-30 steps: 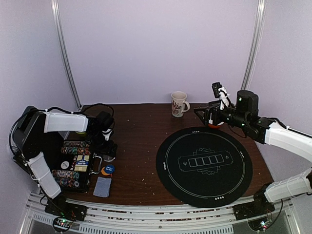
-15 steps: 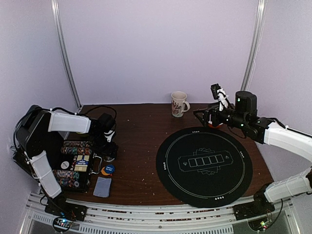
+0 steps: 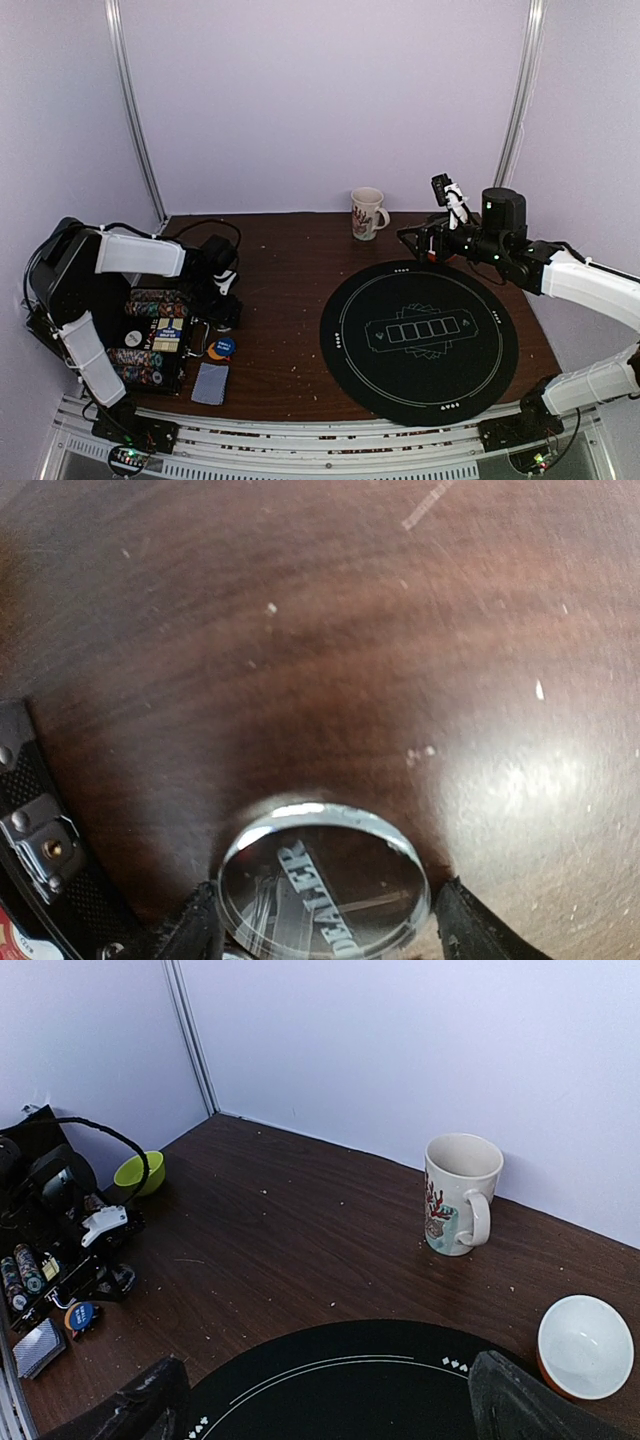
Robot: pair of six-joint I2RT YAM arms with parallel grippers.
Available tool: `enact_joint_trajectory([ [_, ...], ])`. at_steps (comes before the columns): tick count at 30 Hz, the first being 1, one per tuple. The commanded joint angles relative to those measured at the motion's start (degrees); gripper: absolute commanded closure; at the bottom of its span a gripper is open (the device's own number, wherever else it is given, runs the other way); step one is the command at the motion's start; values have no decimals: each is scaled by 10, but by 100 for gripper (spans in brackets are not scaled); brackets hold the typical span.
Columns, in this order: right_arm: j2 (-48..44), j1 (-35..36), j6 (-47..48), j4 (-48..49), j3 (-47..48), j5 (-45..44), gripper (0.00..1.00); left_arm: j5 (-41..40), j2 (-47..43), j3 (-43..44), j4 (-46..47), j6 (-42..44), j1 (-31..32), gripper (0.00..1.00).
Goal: Distribute texas hold em gaming equipment
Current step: Pick up the dealer button from the center of the board.
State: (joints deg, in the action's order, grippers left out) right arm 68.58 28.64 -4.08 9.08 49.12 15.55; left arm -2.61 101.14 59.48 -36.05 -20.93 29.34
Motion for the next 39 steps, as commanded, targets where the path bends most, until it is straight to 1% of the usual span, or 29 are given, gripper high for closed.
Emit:
enact_joint_trajectory([
  [1, -9, 5, 9, -7, 12, -7, 0, 28, -14, -15, -48, 10, 8, 28],
  [4, -11, 5, 12, -7, 12, -8, 0, 32, -23, -19, -54, 11, 13, 29],
  [7, -12, 5, 12, -7, 11, -10, 0, 29, -28, -29, -59, 15, 20, 25],
  [9, -12, 5, 10, -4, 8, -10, 0, 20, -27, -37, -55, 14, 20, 25],
  [15, -9, 5, 10, -5, 8, -7, 0, -5, -11, -37, -21, 13, 20, 31],
  [16, -9, 5, 10, -7, 10, -6, 0, -12, -8, -36, -16, 12, 20, 31],
  [19, -11, 5, 12, -14, 13, -7, 0, -23, -3, -32, -3, 16, 20, 25],
  [25, -12, 5, 11, -15, 10, -7, 0, -7, -1, -25, 21, 24, 20, 25],
  [29, -9, 5, 10, -20, 15, -4, 0, -8, 6, -18, 22, 29, 19, 32],
  [31, -9, 6, 10, -20, 14, -3, 0, -13, 5, -15, 28, 33, 19, 33],
  [35, -9, 5, 10, -23, 13, -2, 0, -22, 4, -10, 40, 46, 19, 29],
  [39, -10, 5, 11, -30, 14, 0, 0, -25, 14, -1, 37, 44, 18, 27],
])
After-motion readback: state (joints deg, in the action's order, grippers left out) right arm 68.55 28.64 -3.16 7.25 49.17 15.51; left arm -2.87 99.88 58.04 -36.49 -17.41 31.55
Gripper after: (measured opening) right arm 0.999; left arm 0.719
